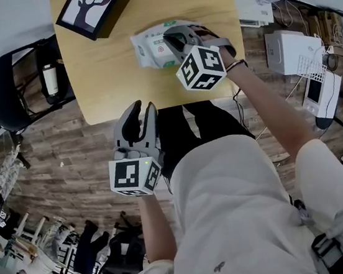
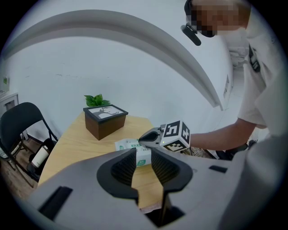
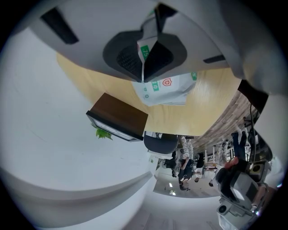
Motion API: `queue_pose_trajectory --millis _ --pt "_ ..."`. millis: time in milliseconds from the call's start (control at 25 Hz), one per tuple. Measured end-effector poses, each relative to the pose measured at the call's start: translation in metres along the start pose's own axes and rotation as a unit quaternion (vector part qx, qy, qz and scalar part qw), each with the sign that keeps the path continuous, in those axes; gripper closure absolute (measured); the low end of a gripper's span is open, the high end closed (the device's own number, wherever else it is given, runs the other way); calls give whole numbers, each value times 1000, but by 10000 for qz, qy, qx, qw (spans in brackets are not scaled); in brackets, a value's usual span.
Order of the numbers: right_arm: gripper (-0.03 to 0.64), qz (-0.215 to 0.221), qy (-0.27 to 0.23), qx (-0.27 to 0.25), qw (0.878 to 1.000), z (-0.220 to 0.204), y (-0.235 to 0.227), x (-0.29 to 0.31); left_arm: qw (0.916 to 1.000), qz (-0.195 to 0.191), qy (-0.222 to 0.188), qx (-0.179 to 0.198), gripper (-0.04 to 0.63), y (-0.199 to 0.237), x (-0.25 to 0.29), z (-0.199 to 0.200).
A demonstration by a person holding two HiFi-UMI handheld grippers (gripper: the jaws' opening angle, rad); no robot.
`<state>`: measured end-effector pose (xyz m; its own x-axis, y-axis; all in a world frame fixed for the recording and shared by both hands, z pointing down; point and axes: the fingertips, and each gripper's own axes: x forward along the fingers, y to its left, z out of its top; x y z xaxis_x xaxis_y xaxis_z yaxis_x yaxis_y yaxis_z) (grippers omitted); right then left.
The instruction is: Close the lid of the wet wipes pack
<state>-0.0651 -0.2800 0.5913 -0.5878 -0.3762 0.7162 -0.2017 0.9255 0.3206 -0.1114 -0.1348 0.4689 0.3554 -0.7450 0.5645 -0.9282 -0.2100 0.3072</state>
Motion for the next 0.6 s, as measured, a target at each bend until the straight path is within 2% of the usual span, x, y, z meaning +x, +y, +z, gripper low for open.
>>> queue_pose_trajectory --millis 200,600 --pt "618 53 108 219 9997 -5 2 5 10000 57 2 -17 492 1 0 -1" --pt "627 277 131 245 9992 -6 3 9 10000 47 39 -25 492 -5 6 -2"
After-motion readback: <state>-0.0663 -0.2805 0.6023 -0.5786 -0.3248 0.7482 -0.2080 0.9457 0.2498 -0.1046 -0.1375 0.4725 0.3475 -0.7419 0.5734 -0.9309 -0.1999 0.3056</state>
